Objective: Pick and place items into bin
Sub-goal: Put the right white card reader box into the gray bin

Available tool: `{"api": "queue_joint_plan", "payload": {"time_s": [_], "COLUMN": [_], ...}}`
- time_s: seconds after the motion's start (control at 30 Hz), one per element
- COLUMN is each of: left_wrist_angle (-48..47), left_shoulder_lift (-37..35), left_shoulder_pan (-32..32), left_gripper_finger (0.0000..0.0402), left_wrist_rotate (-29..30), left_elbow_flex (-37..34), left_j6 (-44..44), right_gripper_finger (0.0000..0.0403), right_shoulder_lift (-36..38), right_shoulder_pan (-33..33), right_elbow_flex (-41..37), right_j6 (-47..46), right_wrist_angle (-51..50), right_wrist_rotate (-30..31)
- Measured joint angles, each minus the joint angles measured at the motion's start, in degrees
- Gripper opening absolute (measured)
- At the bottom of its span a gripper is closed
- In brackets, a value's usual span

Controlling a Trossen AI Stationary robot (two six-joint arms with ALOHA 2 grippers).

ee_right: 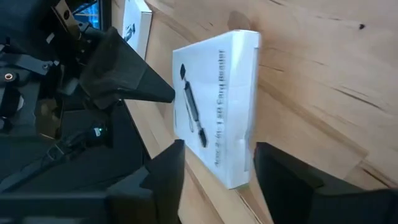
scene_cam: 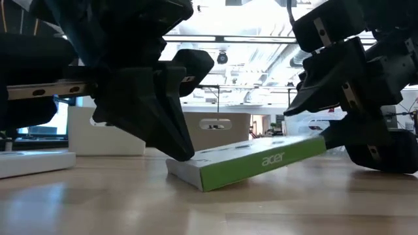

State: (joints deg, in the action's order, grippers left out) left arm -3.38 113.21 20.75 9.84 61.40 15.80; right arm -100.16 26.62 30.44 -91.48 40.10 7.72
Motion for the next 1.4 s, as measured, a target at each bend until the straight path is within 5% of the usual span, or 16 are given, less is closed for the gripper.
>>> {"api": "queue_joint_plan", "payload": {"time_s": [0.2, 1.4], "left_wrist_angle": [0.4, 0.6], "left_shoulder_lift": [0.0, 0.0], "left_shoulder_pan": [-0.2, 1.5], "left_gripper_finger": [0.0, 0.0], "left_wrist_rotate": [-0.7, 1.7], "left_elbow_flex": [-0.1, -0.1], "left_j6": [-0.6, -2.2], "right_gripper_finger": [0.0209, 0.0189], "right_shoulder_lift": [0.0, 0.0], "right_shoulder_pan": [0.0, -3.8], "right_elbow_flex": [-0.1, -0.2], "right_j6": [0.0, -1.4], "right_wrist_angle": [0.0, -1.4], "right_wrist_rotate": [0.0, -6.7]}}
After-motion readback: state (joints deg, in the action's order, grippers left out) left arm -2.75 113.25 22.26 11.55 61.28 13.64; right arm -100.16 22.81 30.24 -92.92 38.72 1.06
